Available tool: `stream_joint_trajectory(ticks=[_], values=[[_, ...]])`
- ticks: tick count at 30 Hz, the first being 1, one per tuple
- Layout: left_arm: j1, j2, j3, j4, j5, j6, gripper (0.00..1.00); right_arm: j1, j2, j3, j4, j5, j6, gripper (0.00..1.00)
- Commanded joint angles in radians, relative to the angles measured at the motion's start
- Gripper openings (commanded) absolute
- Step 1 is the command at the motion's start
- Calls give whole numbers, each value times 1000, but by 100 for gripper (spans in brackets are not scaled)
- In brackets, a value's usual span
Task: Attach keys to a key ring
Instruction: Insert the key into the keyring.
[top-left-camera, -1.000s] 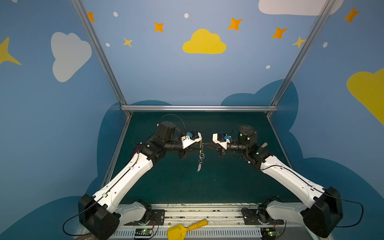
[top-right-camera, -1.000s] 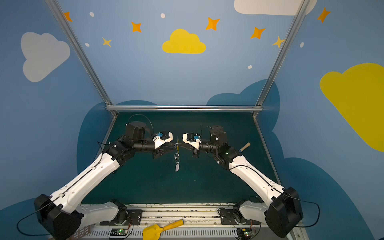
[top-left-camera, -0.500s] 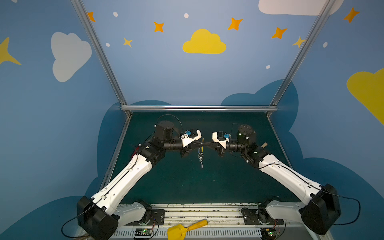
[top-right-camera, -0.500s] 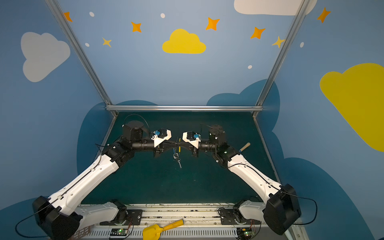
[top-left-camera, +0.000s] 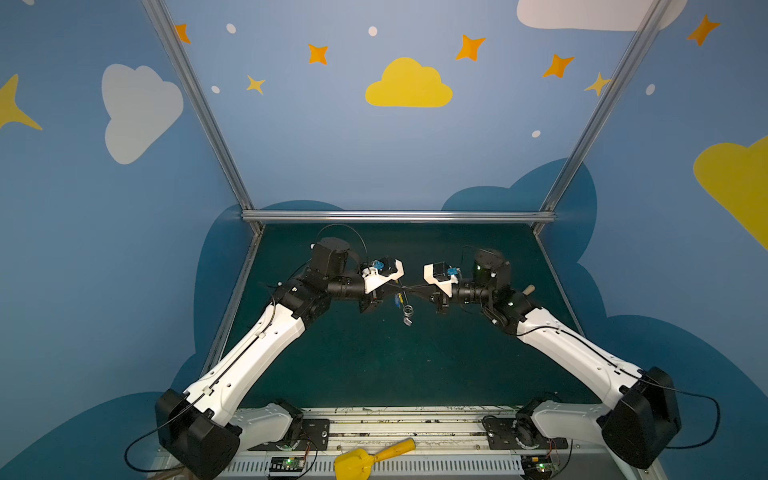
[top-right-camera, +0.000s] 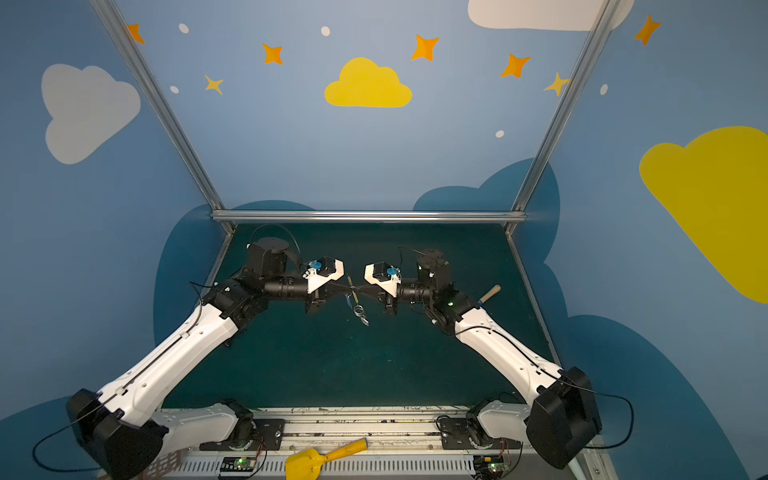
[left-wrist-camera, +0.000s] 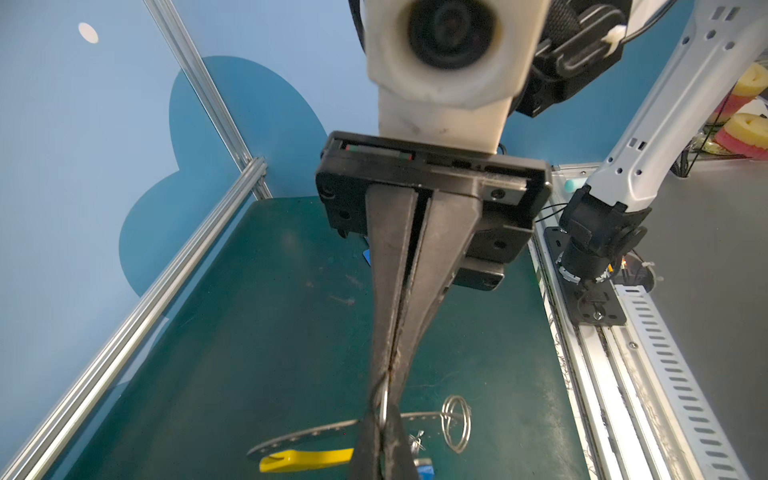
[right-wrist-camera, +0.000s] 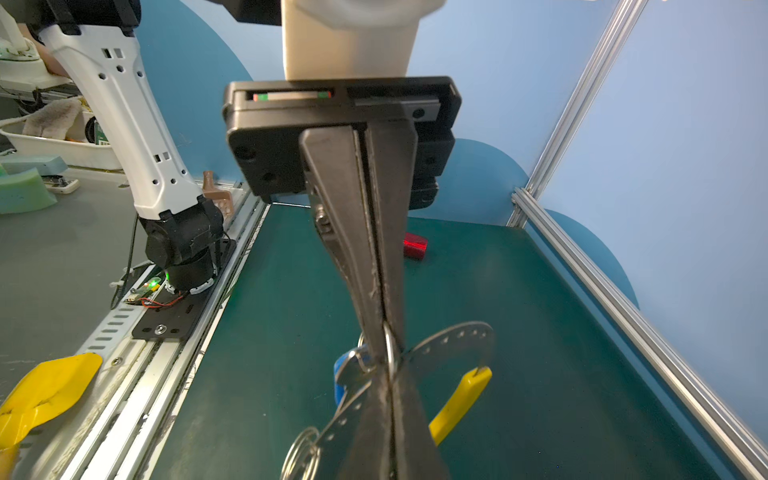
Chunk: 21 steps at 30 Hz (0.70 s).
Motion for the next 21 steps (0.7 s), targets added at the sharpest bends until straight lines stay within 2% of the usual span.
stream_joint_trajectory(ticks=[1, 6, 10, 18, 21], values=[[-4, 16, 68, -120, 5, 54, 3, 0, -15, 30, -64, 44, -57, 13], [-9, 49, 144, -256, -24, 119, 3, -2, -46, 17, -91, 88, -90, 21], [-24, 75, 189, -328, -56, 156, 4, -2, -68, 24, -116, 95, -108, 23], [-52, 107, 239, -385, -112, 183, 3, 7, -60, 37, -127, -56, -116, 22], [-56, 113, 255, -401, -123, 190, 3, 7, -56, 42, -143, -62, -121, 22]])
